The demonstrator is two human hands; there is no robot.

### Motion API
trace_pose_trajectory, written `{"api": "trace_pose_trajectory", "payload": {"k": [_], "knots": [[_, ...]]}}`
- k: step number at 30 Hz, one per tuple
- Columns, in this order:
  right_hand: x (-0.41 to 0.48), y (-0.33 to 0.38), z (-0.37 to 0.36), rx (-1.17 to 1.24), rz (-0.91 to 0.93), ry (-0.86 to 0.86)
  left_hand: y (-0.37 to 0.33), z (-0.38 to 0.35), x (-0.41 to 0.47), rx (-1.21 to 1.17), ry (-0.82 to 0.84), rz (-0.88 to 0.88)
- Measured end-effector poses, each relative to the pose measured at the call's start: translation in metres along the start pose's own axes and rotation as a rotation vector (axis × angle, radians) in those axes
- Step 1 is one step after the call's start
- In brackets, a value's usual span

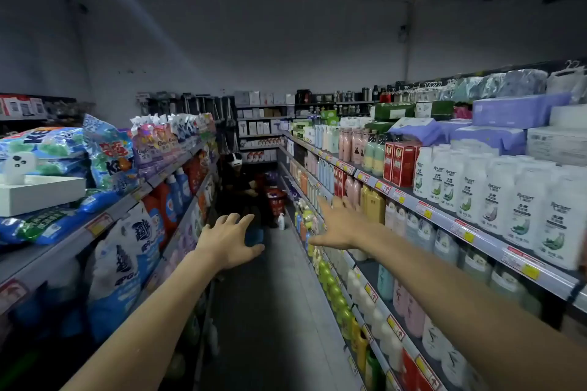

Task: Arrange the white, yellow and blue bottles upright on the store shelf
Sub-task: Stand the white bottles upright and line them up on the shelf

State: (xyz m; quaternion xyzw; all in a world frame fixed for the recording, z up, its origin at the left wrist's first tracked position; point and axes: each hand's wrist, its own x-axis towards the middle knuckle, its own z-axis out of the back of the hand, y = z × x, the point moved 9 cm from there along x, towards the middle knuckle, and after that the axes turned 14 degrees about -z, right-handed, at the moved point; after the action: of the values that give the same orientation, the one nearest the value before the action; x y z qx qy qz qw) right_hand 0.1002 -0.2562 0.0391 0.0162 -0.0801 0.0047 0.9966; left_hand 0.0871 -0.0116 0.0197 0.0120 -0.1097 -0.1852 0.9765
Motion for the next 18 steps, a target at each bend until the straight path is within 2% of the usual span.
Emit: {"api": "trace_pose_trajectory", "payload": {"k": [3,18], "knots": [[0.024,0.002,-0.020,0.054,0.005,0.014,0.013,-0.015,0.023,0.017,-0.006,0.009],[0.184,0.011,-0.144,0.051,0.063,0.114,0.089,-0.150,0.151,0.042,0.274,0.039]]}}
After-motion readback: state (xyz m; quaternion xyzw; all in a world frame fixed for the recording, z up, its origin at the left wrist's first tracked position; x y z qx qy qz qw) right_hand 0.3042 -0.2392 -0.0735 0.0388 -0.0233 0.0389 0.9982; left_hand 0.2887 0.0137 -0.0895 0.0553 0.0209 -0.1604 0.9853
